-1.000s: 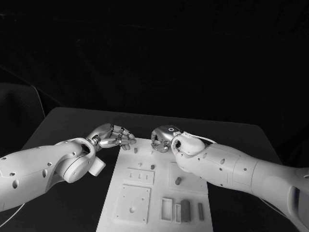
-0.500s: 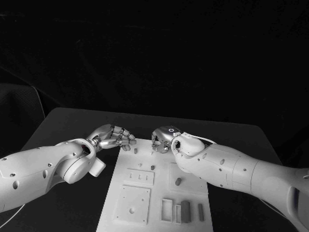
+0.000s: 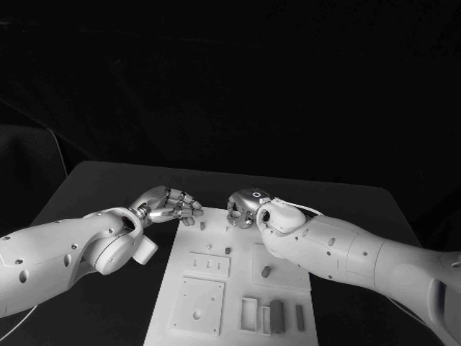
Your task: Assemble the parts on the task board
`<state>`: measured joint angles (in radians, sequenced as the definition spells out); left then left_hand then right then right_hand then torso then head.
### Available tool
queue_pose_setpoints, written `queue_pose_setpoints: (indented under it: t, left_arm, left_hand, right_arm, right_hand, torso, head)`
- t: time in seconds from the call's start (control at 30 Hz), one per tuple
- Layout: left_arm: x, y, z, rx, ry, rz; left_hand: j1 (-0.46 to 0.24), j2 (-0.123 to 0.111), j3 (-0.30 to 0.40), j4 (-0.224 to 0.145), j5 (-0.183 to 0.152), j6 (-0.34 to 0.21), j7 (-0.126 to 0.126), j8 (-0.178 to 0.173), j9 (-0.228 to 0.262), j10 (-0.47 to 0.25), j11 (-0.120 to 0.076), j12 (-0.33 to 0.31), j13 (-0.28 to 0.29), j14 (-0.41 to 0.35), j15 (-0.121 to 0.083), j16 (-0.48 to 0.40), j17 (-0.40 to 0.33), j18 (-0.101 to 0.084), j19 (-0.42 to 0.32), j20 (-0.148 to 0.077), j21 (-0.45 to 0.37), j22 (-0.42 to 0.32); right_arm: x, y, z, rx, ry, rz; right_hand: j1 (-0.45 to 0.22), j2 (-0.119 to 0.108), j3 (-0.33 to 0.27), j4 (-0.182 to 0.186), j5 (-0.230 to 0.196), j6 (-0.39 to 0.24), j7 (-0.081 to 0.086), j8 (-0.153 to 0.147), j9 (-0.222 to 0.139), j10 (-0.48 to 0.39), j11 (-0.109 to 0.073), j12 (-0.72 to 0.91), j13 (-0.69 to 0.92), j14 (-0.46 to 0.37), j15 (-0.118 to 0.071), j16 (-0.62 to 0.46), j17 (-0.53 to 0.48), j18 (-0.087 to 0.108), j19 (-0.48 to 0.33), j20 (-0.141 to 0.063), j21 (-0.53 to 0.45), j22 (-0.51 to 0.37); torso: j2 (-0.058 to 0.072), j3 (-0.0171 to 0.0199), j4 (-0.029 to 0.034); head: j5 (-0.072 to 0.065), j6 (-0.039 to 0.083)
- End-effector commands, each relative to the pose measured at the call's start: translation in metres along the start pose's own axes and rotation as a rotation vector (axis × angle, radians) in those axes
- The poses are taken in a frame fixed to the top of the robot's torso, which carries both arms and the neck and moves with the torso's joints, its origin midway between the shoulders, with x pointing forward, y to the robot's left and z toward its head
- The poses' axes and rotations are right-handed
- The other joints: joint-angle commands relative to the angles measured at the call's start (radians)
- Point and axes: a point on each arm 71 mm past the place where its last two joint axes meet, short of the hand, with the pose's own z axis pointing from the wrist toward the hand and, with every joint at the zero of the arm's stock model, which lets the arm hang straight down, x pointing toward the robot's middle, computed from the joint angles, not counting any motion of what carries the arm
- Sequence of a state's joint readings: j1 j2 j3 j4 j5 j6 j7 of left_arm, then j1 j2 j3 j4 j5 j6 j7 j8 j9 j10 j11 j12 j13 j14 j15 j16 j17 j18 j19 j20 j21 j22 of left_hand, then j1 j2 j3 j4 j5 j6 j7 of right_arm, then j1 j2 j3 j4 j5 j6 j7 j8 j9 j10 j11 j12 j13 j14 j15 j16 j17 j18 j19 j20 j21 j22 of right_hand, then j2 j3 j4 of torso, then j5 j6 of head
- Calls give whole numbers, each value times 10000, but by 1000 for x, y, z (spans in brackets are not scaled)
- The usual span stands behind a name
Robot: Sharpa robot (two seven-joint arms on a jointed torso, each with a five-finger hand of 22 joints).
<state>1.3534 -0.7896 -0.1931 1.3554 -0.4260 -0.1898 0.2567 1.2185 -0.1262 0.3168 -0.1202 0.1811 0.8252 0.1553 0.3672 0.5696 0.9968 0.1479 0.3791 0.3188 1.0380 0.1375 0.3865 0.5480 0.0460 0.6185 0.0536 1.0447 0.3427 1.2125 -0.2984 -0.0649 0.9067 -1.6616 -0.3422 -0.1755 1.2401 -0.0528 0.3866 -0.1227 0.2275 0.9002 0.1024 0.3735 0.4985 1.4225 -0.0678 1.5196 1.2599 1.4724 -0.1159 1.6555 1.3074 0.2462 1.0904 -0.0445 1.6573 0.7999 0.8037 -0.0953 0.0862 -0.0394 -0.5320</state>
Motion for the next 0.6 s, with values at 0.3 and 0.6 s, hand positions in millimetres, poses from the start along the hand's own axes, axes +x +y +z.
queue_pose_setpoints:
  t: [0.3, 0.6]
  left_arm:
    - [1, -2, 1, 74, -17, -67]
    - [1, -2, 2, 73, -13, -62]
  left_hand:
    - [39, 73, -36, 53, 53, -53, 32, -35, -12, -65, 6, -50, -13, 26, -25, -58, 17, 133, 23, 1, -44, -17]
    - [41, 75, -37, 55, 53, -53, 32, -37, -12, -64, 6, -53, -13, 28, -26, -59, 19, 133, 25, 1, -44, -17]
  right_arm:
    - [2, 2, 1, 17, 180, 40]
    - [2, 1, 1, 76, 264, 18]
  right_hand:
    - [-51, -61, 10, 44, -41, 170, 423, -173, -89, -10, 2, -82, -68, 2306, -21, 1290, 3393, 156, 50, 5, 1478, 38]
    - [-60, -62, 12, 49, -53, 152, 423, -187, -96, -20, 2, -96, -86, 2292, -20, 1281, 3371, 156, 52, 6, 1476, 44]
  torso:
    - [13, -11, 3]
    - [27, -19, 7]
  head:
    - [9, 1]
    - [8, -19]
